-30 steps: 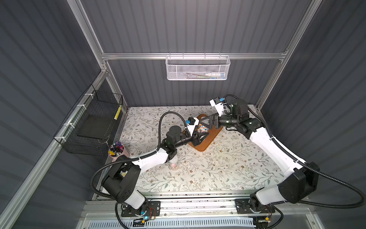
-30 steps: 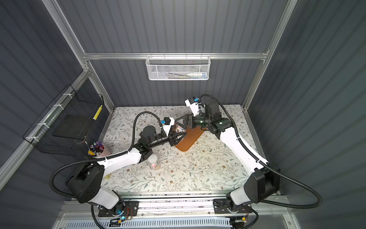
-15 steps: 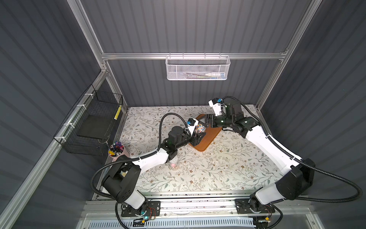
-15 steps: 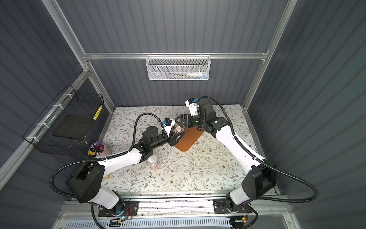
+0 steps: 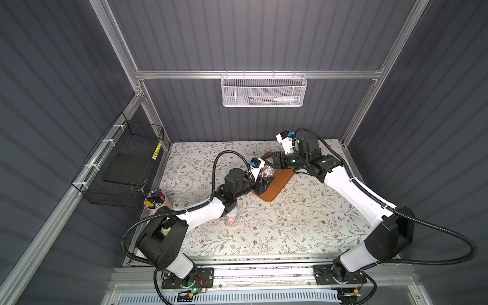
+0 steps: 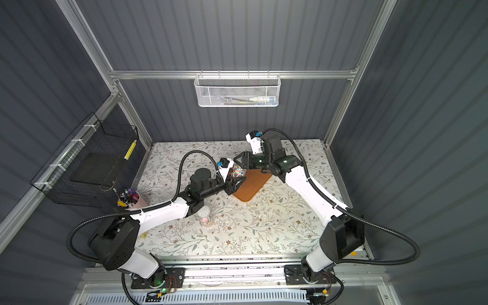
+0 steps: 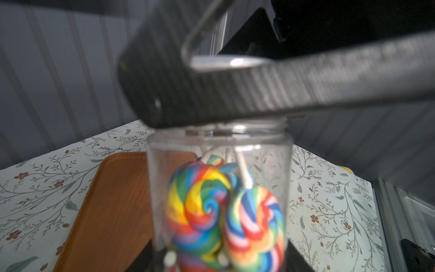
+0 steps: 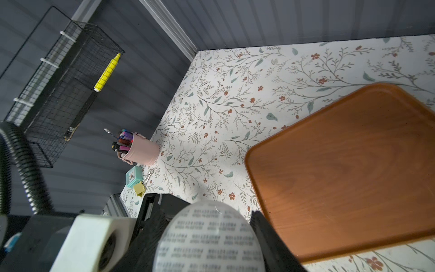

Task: Pour the candies out of the jar
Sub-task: Unscrew the lid from the jar.

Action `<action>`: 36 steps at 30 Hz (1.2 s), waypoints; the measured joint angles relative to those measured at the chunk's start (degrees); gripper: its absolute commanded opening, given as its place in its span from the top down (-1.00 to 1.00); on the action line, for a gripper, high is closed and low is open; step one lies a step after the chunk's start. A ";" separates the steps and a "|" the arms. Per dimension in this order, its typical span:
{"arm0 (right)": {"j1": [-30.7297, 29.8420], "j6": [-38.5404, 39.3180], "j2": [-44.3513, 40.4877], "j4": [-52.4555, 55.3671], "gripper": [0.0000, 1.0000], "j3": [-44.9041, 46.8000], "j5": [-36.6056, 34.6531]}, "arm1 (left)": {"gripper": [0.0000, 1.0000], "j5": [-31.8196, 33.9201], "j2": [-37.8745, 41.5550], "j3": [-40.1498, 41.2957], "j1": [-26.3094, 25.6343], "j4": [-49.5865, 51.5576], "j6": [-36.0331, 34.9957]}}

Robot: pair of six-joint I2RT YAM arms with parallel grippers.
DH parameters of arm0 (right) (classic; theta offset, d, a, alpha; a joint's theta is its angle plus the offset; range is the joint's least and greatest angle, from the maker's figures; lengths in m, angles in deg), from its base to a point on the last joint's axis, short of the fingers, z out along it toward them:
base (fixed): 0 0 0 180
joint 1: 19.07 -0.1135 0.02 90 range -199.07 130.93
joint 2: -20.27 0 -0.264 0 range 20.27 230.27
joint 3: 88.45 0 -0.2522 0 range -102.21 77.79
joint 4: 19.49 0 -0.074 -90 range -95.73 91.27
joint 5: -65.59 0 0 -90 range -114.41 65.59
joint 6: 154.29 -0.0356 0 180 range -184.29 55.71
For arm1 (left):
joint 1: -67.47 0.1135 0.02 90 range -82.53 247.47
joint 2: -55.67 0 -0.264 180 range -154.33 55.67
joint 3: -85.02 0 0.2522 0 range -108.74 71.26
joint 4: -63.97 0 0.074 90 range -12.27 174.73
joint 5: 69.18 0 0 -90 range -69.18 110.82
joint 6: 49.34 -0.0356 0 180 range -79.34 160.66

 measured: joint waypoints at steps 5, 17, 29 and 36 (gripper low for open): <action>3.41 3.89 -1.53 -5.66 0.10 3.19 11.76 | 1.00 -10.27 -1.92 -0.31 1.70 -5.75 4.15; 5.49 9.07 -3.17 -6.80 0.06 3.19 21.09 | 1.00 -18.08 -2.12 -1.70 2.16 -8.79 7.13; 7.74 10.12 -3.37 -7.32 0.05 3.10 29.05 | 1.00 -22.73 -2.56 -3.23 2.14 -9.14 8.13; 8.46 10.38 -2.43 -7.17 0.05 2.21 31.74 | 1.00 -23.23 -2.60 -3.61 2.16 -9.11 8.41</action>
